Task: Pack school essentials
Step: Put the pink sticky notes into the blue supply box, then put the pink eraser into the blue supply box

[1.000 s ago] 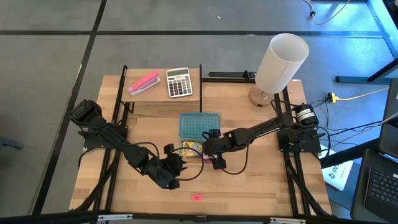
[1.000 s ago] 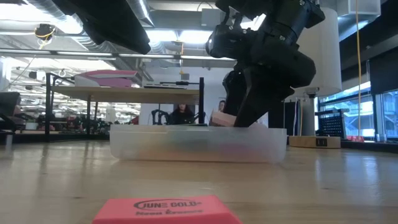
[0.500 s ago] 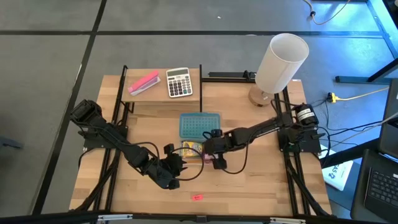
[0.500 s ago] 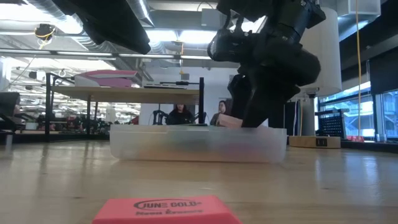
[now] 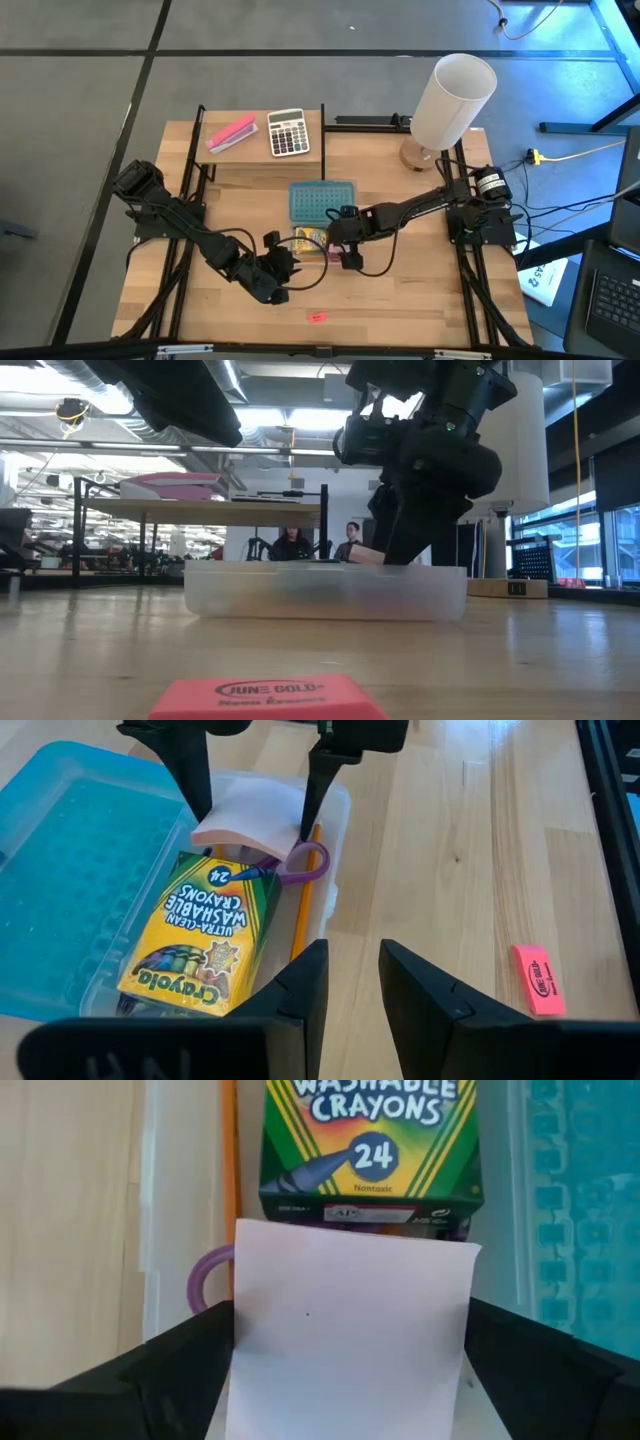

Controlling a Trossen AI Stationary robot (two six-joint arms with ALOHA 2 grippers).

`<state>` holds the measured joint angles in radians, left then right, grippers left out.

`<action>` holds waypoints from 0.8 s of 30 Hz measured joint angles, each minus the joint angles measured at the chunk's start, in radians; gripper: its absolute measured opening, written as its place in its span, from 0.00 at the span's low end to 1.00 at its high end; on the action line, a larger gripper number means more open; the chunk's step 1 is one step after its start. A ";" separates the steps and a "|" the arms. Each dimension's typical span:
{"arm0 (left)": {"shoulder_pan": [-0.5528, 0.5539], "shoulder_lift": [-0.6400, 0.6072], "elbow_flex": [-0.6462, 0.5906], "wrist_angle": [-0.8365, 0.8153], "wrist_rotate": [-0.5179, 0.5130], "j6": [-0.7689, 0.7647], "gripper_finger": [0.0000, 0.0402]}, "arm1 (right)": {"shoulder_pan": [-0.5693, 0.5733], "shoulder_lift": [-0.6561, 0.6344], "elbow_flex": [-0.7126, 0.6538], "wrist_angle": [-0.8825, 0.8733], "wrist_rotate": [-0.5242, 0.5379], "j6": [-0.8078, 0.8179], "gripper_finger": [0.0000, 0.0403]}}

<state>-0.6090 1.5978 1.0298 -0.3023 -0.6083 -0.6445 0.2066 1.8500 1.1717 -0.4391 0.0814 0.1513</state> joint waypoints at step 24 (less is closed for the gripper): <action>0.000 0.000 0.000 0.000 0.000 0.000 0.21 | 0.000 0.002 0.025 0.001 -0.046 -0.108 0.99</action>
<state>-0.6094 1.5978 1.0298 -0.3023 -0.6083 -0.6445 0.2066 1.8515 1.1965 -0.4376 0.0350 0.0434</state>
